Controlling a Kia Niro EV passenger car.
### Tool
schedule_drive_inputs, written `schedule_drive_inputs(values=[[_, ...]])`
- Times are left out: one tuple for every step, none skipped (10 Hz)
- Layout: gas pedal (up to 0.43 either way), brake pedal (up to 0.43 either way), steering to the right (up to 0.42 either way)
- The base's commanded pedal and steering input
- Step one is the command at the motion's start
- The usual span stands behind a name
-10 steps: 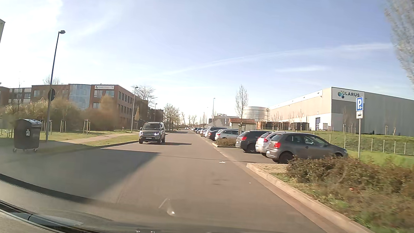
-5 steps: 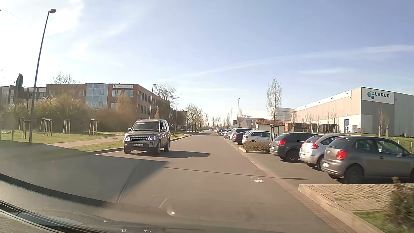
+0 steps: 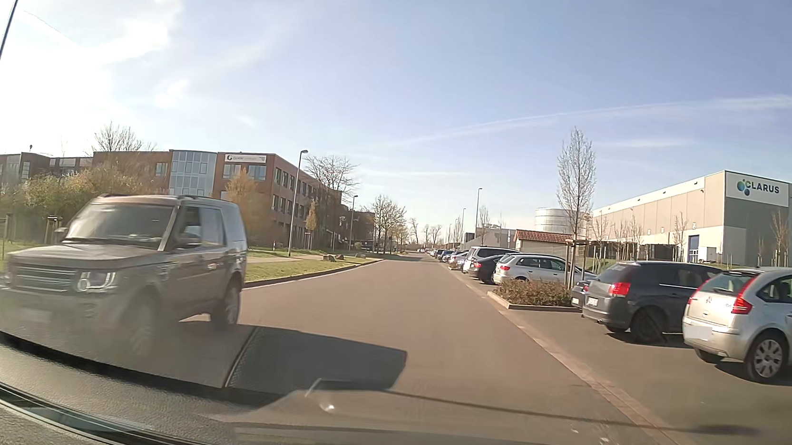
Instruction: Follow the waypoints while adhering to traffic rules and regulations
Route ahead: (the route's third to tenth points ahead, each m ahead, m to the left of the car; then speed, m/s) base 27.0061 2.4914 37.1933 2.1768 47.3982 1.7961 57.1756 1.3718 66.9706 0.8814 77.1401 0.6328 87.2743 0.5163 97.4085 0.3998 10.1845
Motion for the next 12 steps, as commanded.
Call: schedule_drive_inputs(values=[[0.260,0.000,-0.004],[0.260,0.000,-0.003],[0.260,0.000,-0.001],[0.260,0.000,-0.001],[0.260,0.000,-0.003],[0.260,0.000,-0.002],[0.260,0.000,-0.001],[0.260,0.000,-0.001],[0.260,0.000,-0.002],[0.260,0.000,-0.003],[0.260,0.000,-0.003],[0.260,0.000,-0.003]])
